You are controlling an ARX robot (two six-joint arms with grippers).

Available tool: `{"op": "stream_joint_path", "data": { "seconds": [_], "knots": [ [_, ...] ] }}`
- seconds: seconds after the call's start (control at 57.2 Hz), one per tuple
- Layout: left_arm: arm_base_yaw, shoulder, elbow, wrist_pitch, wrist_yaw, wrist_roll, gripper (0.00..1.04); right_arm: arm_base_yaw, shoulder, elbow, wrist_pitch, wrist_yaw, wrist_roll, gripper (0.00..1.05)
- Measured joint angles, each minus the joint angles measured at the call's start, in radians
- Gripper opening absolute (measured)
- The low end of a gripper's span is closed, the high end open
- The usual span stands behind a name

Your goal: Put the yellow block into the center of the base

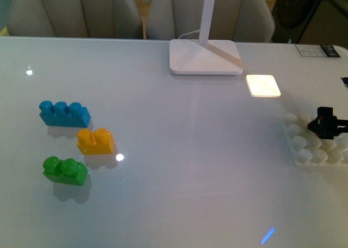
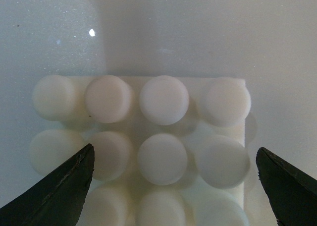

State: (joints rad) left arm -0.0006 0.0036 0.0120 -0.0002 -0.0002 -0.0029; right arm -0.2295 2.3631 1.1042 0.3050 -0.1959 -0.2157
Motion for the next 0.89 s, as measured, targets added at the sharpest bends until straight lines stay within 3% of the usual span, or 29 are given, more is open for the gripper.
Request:
{"op": "stream_joint_path", "data": {
  "seconds": [0.49,0.892],
  "knots": [
    [0.000,0.000,0.000,0.000,0.000,0.000,0.97,0.076,-0.020,-0.071,0.015,-0.014,0.102,0.96],
    [0.000,0.000,0.000,0.000,0.000,0.000,0.97,0.272,-0.034,-0.098,0.004,0.086,0.253,0.96]
  ]
}}
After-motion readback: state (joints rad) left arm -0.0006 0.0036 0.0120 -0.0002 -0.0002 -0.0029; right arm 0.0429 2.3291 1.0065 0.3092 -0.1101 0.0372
